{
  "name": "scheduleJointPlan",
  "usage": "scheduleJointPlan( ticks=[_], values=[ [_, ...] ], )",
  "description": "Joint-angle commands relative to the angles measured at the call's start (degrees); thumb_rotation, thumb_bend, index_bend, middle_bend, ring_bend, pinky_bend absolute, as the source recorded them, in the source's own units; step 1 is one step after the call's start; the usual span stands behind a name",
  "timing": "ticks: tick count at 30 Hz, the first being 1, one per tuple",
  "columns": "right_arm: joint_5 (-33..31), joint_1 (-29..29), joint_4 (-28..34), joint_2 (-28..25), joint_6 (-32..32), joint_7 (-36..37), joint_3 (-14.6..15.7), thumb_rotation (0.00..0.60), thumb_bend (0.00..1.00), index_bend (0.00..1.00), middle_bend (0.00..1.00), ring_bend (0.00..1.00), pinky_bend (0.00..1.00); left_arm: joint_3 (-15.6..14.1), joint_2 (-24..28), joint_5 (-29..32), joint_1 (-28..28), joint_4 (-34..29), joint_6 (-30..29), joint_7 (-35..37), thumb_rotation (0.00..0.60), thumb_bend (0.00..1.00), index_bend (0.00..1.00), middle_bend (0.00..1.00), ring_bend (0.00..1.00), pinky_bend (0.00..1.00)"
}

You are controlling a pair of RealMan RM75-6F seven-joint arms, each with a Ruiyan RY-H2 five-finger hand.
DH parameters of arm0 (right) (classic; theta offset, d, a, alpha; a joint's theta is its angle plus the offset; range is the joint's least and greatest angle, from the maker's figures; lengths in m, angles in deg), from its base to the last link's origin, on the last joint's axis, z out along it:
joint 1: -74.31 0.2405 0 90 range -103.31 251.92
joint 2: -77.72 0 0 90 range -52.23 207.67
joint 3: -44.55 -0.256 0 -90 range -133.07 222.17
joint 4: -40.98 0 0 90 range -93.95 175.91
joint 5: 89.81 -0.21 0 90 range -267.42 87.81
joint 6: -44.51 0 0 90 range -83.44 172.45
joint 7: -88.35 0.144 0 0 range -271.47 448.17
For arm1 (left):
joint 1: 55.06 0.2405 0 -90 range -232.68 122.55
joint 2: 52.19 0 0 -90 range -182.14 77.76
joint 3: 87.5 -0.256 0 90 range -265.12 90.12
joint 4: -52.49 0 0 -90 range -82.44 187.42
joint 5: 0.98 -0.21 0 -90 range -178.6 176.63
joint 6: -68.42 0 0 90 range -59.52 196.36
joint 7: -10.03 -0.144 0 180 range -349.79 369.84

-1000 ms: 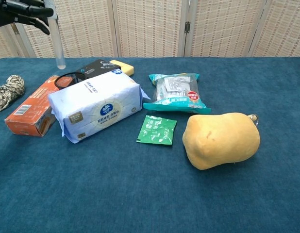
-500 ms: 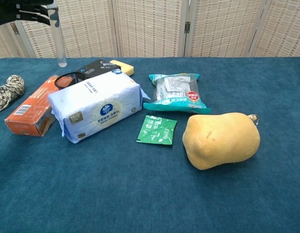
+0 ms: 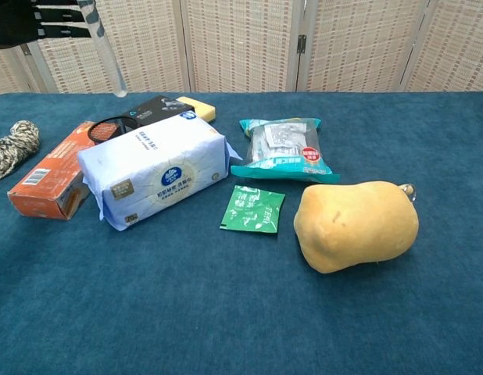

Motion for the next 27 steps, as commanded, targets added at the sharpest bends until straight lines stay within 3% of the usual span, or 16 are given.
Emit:
scheduleJointPlan(
  ticks=[1, 5, 8, 11, 15, 21, 24, 27],
  values=[
    [-0.01, 0.02, 0.02, 0.03, -0.09, 0.01, 0.01, 0.6, 0.05, 0.28, 0.26, 0.13, 0.19, -5.48, -4.68, -3.81, -1.11, 6.39, -11.28, -22.24, 0.6, 0.53, 0.64, 0.54, 0.43, 0.34],
    [-0.01, -0.06, 0.05, -0.02, 0.0, -0.02, 0.0, 0.6, 0.05, 0.28, 0.26, 0.13, 0.19, -6.81, -6.25, -3.72, -2.11, 7.73, -14.17, -29.56, 0.6, 0.53, 0.64, 0.54, 0.42, 0.33],
    [-0.11, -0.09, 0.08, -0.02, -0.03, -0.09, -0.01, 0.6, 0.05, 0.28, 0.26, 0.13, 0.19, -6.57, -6.99, -2.68, -2.48, 7.38, -15.34, -30.97, 0.6, 0.53, 0.64, 0.54, 0.42, 0.33],
    [-0.24, -0.11, 0.11, 0.03, -0.15, -0.16, 0.0, 0.6, 0.05, 0.28, 0.26, 0.13, 0.19, -4.87, -7.35, -0.92, -2.38, 4.81, -15.13, -25.35, 0.6, 0.53, 0.64, 0.54, 0.42, 0.33],
    [-0.48, 0.02, 0.17, 0.08, -0.51, -0.39, -0.04, 0.6, 0.05, 0.28, 0.26, 0.13, 0.19, -1.62, -6.75, 1.67, -1.81, 1.31, -12.47, -12.56, 0.6, 0.53, 0.64, 0.54, 0.42, 0.34],
    [-0.8, 0.14, 0.34, 0.07, -0.76, -0.76, -0.18, 0.6, 0.05, 0.28, 0.26, 0.13, 0.19, 1.58, -3.87, 2.23, -0.92, -1.15, -5.14, 4.19, 0.6, 0.53, 0.64, 0.54, 0.42, 0.34],
    [-0.85, 0.3, 0.36, 0.2, -1.04, -0.88, -0.21, 0.6, 0.06, 0.28, 0.26, 0.13, 0.19, 1.56, -3.14, -0.02, -0.84, -0.5, -3.26, 9.03, 0.6, 0.53, 0.64, 0.54, 0.41, 0.33],
    [-0.81, 0.38, 0.41, 0.22, -1.14, -0.94, -0.2, 0.6, 0.05, 0.28, 0.26, 0.13, 0.19, 0.22, -3.67, -2.34, -1.53, 2.13, -3.75, 8.19, 0.6, 0.53, 0.64, 0.54, 0.41, 0.33]
  ],
)
